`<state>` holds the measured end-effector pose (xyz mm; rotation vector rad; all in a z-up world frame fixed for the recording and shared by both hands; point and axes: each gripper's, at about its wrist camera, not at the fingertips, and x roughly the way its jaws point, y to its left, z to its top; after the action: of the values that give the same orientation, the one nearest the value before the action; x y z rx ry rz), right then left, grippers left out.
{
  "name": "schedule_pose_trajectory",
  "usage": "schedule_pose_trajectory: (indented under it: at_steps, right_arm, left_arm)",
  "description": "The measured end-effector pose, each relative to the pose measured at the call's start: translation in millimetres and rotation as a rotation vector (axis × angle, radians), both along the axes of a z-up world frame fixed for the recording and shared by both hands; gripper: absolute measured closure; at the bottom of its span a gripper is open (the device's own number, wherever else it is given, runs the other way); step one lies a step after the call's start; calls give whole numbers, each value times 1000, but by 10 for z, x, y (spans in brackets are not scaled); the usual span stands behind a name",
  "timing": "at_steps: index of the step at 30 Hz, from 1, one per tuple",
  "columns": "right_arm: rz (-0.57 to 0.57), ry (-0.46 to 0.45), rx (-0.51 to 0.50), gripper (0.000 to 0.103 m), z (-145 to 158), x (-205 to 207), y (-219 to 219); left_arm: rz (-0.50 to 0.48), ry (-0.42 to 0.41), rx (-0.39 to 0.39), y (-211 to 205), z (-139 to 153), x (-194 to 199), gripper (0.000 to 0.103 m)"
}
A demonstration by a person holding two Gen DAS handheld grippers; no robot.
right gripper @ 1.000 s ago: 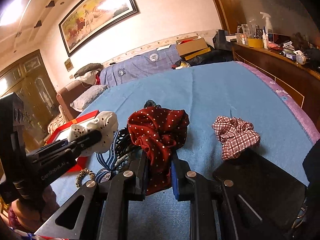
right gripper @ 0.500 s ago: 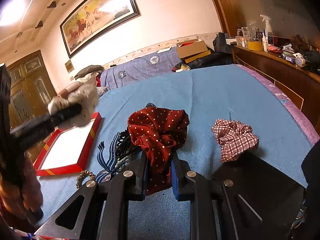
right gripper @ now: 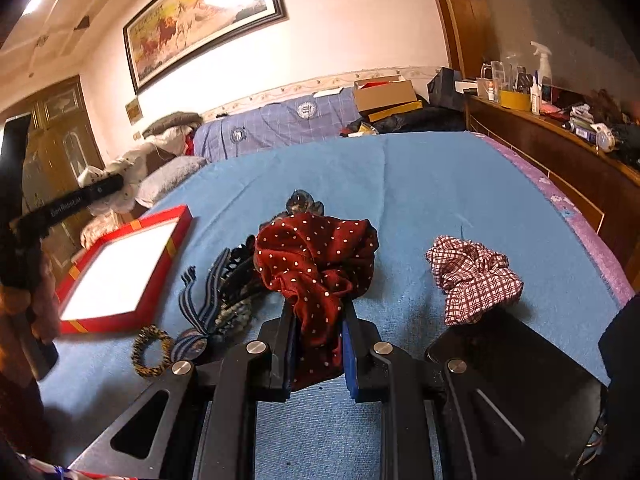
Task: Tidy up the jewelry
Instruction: 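Carry both held scrunchies over the open red box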
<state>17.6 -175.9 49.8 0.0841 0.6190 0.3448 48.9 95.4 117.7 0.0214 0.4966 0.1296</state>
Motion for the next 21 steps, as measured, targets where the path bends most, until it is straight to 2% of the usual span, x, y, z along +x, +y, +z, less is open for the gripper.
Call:
schedule_pose_trajectory:
  at_steps: [5, 13, 17, 21]
  right_arm:
    - [18, 29, 45, 83, 85, 34, 133]
    - [206, 30, 43, 82, 545, 201, 1091]
    - [283, 54, 41, 82, 645, 364, 1511]
    - [336, 98, 34, 82, 637, 556, 1893]
  left_arm:
    - [55, 17, -17, 372, -13, 9, 88]
    - [155, 23, -87, 1015, 7, -41, 88]
    - [216, 36, -88, 1275, -16, -16, 88]
    - [257, 94, -132, 1583, -124, 81, 88]
